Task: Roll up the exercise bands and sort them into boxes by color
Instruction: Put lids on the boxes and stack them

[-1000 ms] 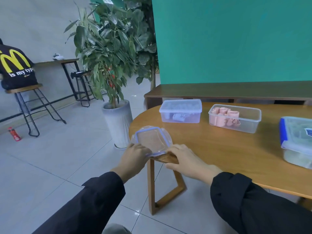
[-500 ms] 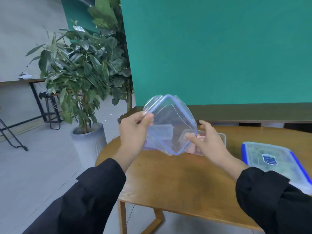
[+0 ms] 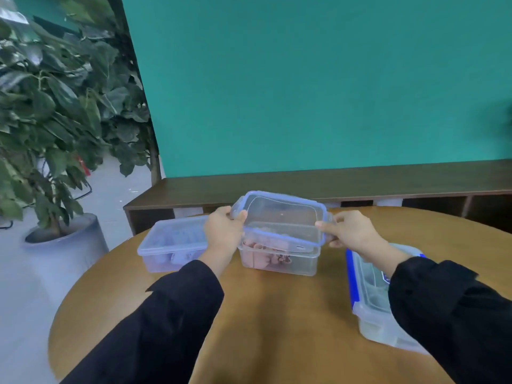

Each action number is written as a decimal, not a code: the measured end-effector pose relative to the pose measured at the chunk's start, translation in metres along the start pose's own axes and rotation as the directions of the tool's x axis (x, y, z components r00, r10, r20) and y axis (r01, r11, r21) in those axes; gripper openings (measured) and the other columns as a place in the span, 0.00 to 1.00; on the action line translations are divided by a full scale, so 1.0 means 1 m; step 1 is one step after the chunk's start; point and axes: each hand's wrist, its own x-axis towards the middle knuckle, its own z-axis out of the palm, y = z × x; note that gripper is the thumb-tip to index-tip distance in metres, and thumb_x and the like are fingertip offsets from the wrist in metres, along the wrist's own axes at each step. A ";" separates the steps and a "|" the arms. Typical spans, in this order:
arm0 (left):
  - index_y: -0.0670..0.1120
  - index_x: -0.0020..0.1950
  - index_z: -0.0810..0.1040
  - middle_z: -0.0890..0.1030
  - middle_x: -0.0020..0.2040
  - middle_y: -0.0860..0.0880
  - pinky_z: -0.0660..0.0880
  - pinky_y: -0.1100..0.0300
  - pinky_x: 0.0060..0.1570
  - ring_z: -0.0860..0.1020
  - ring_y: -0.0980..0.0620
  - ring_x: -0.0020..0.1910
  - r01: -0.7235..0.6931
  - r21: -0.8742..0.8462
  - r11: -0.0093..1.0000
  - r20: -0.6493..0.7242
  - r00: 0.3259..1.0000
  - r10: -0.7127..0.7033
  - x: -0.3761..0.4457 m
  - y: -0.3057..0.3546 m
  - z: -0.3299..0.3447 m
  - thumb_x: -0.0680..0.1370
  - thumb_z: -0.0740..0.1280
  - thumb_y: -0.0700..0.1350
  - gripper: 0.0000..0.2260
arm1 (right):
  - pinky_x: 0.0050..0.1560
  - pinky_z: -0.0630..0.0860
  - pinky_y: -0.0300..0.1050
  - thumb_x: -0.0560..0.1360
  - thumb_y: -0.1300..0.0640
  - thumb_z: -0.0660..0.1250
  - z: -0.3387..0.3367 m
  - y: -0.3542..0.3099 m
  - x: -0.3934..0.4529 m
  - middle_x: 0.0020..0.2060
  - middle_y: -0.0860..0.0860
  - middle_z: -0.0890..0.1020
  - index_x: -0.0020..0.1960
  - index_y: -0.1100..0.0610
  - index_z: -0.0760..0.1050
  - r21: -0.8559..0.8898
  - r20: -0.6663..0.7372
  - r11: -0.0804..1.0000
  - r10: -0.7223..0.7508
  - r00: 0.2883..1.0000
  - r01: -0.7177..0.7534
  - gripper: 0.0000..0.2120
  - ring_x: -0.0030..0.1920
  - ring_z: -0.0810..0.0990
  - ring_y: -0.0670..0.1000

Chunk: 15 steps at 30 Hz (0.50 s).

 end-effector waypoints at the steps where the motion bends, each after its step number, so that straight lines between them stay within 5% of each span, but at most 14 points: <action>1: 0.41 0.58 0.79 0.82 0.45 0.46 0.76 0.58 0.47 0.80 0.46 0.43 -0.004 0.083 0.997 0.008 1.000 0.003 0.005 -0.007 0.005 0.80 0.71 0.48 0.12 | 0.33 0.78 0.36 0.74 0.49 0.76 0.001 0.002 0.006 0.29 0.51 0.83 0.37 0.59 0.77 -0.050 0.006 0.999 0.017 1.000 -0.017 0.16 0.28 0.82 0.48; 4: 0.46 0.42 0.75 0.75 0.36 0.50 0.65 0.60 0.34 0.73 0.48 0.40 -0.023 0.254 0.967 0.057 0.998 0.009 0.015 -0.027 0.017 0.80 0.70 0.49 0.11 | 0.40 0.80 0.40 0.77 0.49 0.73 0.007 0.005 0.023 0.27 0.51 0.83 0.35 0.58 0.76 -0.232 0.054 0.972 0.061 0.997 -0.047 0.17 0.30 0.83 0.49; 6: 0.48 0.44 0.73 0.78 0.39 0.49 0.65 0.59 0.39 0.74 0.48 0.42 -0.024 0.342 0.939 0.076 0.997 -0.002 0.016 -0.034 0.022 0.81 0.68 0.50 0.09 | 0.45 0.80 0.43 0.78 0.48 0.71 0.012 0.008 0.031 0.25 0.50 0.82 0.36 0.59 0.76 -0.352 0.089 0.935 0.089 0.992 -0.052 0.18 0.32 0.83 0.50; 10: 0.39 0.53 0.77 0.82 0.47 0.40 0.69 0.54 0.44 0.79 0.39 0.49 -0.129 0.505 0.854 0.095 0.991 0.094 0.018 -0.048 0.028 0.83 0.63 0.49 0.13 | 0.39 0.78 0.42 0.80 0.50 0.68 0.023 0.009 0.036 0.32 0.52 0.84 0.43 0.60 0.75 -0.420 0.110 0.907 0.086 0.990 -0.032 0.14 0.29 0.82 0.49; 15: 0.40 0.53 0.76 0.80 0.46 0.42 0.72 0.52 0.41 0.78 0.40 0.45 -0.200 0.742 0.640 0.193 0.978 0.082 0.013 -0.047 0.029 0.84 0.57 0.48 0.13 | 0.53 0.83 0.52 0.81 0.49 0.66 0.028 0.010 0.038 0.40 0.57 0.86 0.49 0.63 0.77 -0.416 0.123 0.908 0.100 0.987 -0.040 0.16 0.39 0.87 0.55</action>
